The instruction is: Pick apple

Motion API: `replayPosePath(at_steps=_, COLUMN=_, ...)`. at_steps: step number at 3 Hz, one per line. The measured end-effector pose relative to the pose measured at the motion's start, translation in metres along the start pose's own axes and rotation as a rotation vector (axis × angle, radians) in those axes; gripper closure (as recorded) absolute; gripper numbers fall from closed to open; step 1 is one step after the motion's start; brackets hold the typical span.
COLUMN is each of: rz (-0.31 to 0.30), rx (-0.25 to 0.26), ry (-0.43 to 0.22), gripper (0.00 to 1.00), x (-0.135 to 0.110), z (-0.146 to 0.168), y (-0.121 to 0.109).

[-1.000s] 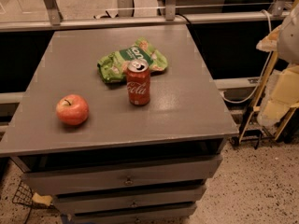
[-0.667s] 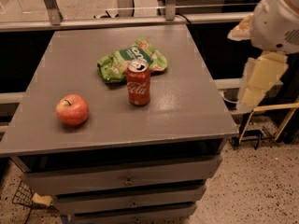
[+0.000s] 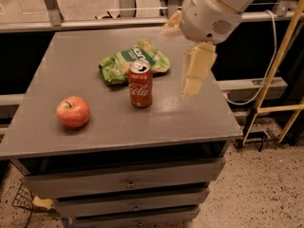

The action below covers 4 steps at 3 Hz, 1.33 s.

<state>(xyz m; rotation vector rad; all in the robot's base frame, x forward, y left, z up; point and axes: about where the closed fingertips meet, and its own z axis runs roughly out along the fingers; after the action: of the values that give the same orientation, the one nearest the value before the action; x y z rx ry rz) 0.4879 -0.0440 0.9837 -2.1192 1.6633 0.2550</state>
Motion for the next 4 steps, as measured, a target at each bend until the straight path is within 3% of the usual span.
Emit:
replayPosePath(at_steps=1, rz=-0.12, rx=-0.089, ry=-0.065, gripper=0.0, x=-0.054, z=0.033, y=0.01)
replayPosePath(at_steps=3, rz=-0.147, rx=-0.105, ry=-0.078, gripper=0.0, x=-0.066, z=0.043, y=0.011)
replayPosePath(at_steps=4, rz=-0.201, rx=-0.137, ry=-0.073, gripper=0.0, x=-0.089, z=0.071, y=0.004)
